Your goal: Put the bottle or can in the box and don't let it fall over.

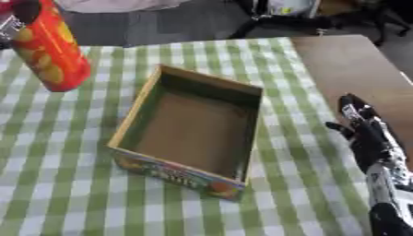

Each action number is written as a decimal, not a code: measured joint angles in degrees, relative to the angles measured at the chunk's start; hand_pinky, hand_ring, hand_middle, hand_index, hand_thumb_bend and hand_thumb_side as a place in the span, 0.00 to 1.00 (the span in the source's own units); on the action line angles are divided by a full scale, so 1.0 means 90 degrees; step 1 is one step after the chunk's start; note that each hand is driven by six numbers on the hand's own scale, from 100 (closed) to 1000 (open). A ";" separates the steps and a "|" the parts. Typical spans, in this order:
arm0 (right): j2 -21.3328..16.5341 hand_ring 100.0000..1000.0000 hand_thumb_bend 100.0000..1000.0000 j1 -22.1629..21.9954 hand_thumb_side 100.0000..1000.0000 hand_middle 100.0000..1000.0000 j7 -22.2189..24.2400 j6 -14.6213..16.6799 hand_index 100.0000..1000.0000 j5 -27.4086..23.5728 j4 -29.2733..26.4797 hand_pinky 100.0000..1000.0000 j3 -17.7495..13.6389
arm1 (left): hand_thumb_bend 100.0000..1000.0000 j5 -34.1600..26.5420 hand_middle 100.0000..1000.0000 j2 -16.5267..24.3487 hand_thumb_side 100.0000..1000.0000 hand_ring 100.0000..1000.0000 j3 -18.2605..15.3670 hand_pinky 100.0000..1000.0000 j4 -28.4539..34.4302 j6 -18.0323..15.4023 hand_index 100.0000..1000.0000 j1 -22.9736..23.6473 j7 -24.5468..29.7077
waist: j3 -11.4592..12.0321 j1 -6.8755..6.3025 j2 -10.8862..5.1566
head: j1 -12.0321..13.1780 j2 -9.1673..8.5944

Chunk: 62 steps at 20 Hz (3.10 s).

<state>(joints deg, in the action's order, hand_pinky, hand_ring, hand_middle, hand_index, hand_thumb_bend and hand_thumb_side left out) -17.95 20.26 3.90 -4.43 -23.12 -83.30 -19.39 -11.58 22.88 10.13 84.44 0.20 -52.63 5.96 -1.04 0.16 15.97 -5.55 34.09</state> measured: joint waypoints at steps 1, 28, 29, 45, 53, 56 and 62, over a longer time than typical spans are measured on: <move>0.0000 1.00 0.14 0.0011 0.28 1.00 -0.0003 0.0002 0.90 -0.0009 -0.0020 0.68 -0.0001 | 0.22 0.0052 0.15 -0.0092 0.00 0.00 0.0036 0.73 0.0000 0.0021 0.02 -0.0004 0.0011 | -0.0002 0.0000 0.0000 | 0.0011 0.0000; 0.0093 1.00 0.14 0.0096 0.28 1.00 -0.0191 -0.0057 0.89 -0.0151 -0.0266 0.68 -0.0119 | 0.19 0.1175 0.16 -0.1414 0.00 0.00 0.0410 0.73 -0.0726 0.0122 0.03 -0.0104 -0.0370 | -0.0156 -0.0004 -0.0001 | 0.0415 -0.0033; 0.0113 1.00 0.14 0.0099 0.28 1.00 -0.0194 -0.0060 0.89 -0.0151 -0.0266 0.68 -0.0119 | 0.17 0.1182 0.17 -0.1443 0.00 0.00 0.0423 0.73 -0.0754 0.0136 0.03 -0.0104 -0.0386 | -0.0166 -0.0004 0.0000 | 0.0427 -0.0037; 0.0174 1.00 0.14 0.0147 0.28 1.00 -0.0236 -0.0099 0.89 -0.0157 -0.0266 0.68 -0.0155 | 0.59 0.1251 1.00 -0.1644 0.82 0.80 0.0543 1.00 -0.0956 -0.0229 0.91 -0.0089 0.0189 | -0.0265 0.0002 0.0022 | 0.0487 -0.0064; 0.0178 1.00 0.14 0.0145 0.28 1.00 -0.0239 -0.0102 0.89 -0.0165 -0.0265 0.68 -0.0157 | 0.53 0.1501 1.00 -0.1645 0.80 0.78 0.0472 1.00 -0.1106 -0.0317 0.89 -0.0051 0.0555 | -0.0261 0.0001 0.0022 | 0.0469 -0.0064; 0.0179 1.00 0.14 0.0145 0.29 1.00 -0.0239 -0.0102 0.89 -0.0180 -0.0265 0.68 -0.0157 | 0.47 0.1500 1.00 -0.1645 0.78 0.76 0.0455 1.00 -0.1117 -0.0291 0.88 -0.0043 0.0569 | -0.0258 0.0004 0.0022 | 0.0468 -0.0065; 0.0180 1.00 0.14 0.0140 0.28 1.00 -0.0241 -0.0104 0.89 -0.0188 -0.0265 0.68 -0.0157 | 0.38 0.1490 1.00 -0.1644 0.76 0.73 0.0432 1.00 -0.1118 -0.0196 0.85 -0.0022 0.0506 | -0.0231 0.0008 0.0021 | 0.0450 -0.0065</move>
<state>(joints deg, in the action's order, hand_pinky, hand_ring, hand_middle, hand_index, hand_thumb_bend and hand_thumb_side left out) -16.32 21.52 1.73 -5.36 -24.80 -85.69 -20.80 1.82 8.09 14.02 74.37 -1.56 -52.83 10.51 -3.12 0.23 16.16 -1.50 33.51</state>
